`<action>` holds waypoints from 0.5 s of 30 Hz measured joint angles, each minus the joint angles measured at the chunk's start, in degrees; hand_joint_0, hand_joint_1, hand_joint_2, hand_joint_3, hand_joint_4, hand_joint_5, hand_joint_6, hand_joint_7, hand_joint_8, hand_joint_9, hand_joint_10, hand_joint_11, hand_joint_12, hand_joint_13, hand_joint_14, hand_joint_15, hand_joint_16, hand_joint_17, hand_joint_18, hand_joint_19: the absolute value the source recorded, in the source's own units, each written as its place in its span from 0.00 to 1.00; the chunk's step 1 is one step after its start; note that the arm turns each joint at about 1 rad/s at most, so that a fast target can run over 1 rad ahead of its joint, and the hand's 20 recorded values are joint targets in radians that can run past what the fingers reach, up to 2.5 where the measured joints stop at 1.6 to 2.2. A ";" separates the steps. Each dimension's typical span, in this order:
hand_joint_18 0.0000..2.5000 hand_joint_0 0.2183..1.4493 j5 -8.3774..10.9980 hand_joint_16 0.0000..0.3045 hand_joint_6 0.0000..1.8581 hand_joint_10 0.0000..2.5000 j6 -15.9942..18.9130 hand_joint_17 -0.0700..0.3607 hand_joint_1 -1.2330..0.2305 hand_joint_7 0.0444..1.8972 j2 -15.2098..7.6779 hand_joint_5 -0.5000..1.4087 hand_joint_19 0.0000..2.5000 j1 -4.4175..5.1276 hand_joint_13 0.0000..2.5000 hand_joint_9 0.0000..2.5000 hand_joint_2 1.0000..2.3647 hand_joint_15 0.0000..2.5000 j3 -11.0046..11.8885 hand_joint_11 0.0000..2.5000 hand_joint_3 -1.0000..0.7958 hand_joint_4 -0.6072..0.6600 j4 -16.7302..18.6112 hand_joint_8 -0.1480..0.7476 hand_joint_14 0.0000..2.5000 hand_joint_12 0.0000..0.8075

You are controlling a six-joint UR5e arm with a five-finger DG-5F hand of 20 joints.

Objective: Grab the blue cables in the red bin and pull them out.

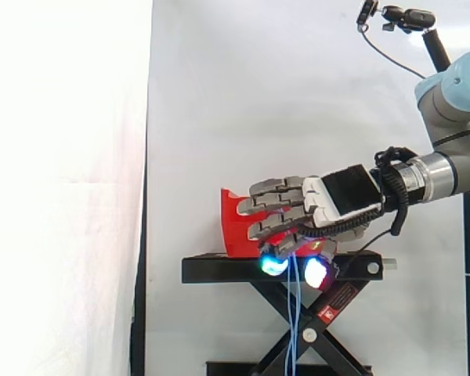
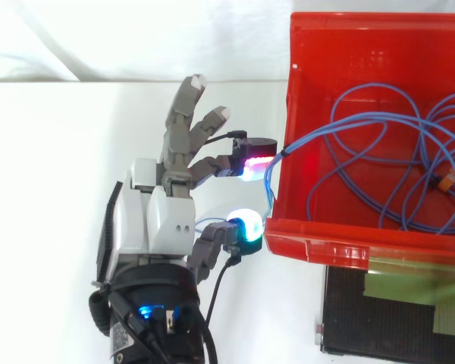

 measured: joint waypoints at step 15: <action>0.02 0.48 0.23 0.15 0.00 0.00 -1.55 0.40 0.24 0.23 0.00 0.68 0.13 -0.27 0.09 0.24 0.00 0.10 0.01 0.12 0.00 0.68 0.68 0.49 0.00 0.41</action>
